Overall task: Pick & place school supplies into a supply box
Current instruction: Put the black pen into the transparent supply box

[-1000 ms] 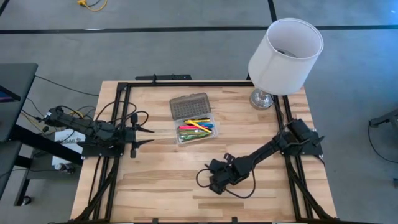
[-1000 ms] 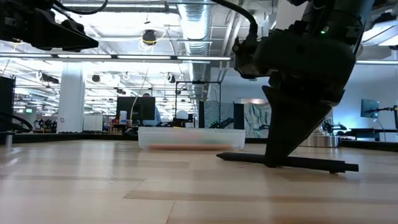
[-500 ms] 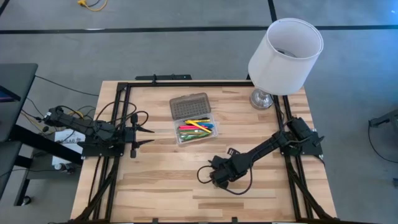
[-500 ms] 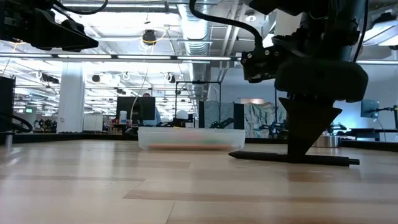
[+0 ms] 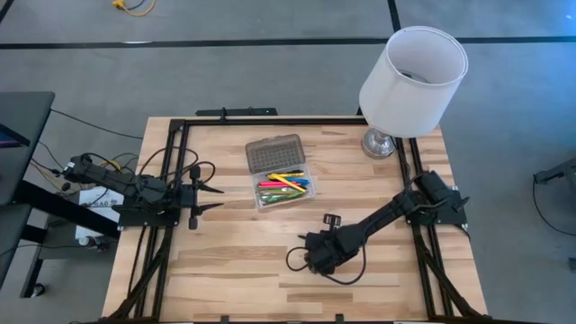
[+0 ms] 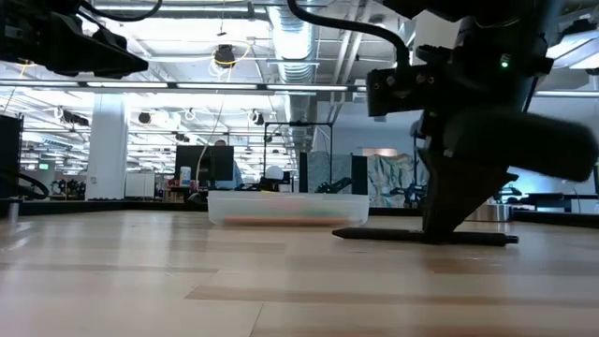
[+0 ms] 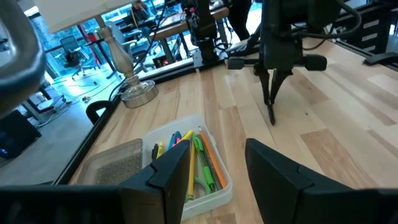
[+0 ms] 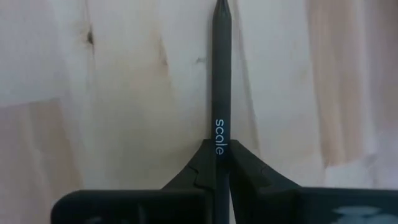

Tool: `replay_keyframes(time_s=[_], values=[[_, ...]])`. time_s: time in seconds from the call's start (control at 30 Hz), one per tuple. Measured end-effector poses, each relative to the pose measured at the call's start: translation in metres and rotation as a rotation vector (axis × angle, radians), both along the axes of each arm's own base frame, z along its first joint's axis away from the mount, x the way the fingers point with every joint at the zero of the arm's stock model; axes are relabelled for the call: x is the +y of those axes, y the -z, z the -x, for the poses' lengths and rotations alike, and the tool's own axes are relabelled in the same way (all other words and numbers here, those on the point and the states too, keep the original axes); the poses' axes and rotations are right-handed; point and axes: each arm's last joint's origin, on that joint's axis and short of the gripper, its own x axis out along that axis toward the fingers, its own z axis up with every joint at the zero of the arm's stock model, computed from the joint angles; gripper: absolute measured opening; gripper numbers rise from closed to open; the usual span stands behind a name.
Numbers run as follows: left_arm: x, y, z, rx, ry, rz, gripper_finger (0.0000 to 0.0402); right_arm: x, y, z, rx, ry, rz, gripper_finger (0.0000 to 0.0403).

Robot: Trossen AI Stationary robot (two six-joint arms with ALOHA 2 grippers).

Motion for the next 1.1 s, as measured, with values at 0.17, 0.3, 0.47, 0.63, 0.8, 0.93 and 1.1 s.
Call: replay_keyframes(time_s=[0.17, 0.3, 0.47, 0.63, 0.8, 0.93, 1.1], values=[[0.000, 0.000, 0.000, -0.002, 0.000, -0.001, 0.0151, 0.003, -0.006, -0.007, -0.056, -0.045, 0.107, 0.0010], [0.000, 0.000, 0.000, -0.002, 0.000, -0.002, 0.0151, -0.001, -0.013, -0.015, -0.097, -0.070, 0.192, 0.0004], [0.000, 0.000, 0.000, -0.002, 0.000, -0.003, 0.0151, -0.007, -0.021, -0.024, -0.108, -0.106, 0.234, 0.0006], [0.000, 0.000, 0.000, -0.002, 0.000, -0.003, 0.0151, -0.021, -0.029, -0.035, -0.114, -0.124, 0.292, 0.0005], [0.000, 0.000, 0.000, -0.001, 0.000, -0.004, 0.0151, -0.032, -0.042, -0.047, -0.124, -0.163, 0.354, 0.0007], [0.000, 0.000, 0.000, -0.001, 0.000, -0.004, 0.0151, -0.049, -0.049, -0.058, -0.115, -0.183, 0.382, 0.0007], [0.000, 0.001, 0.000, 0.004, 0.000, -0.005, 0.0151, -0.077, -0.052, -0.068, -0.106, -0.189, 0.403, 0.0007]])
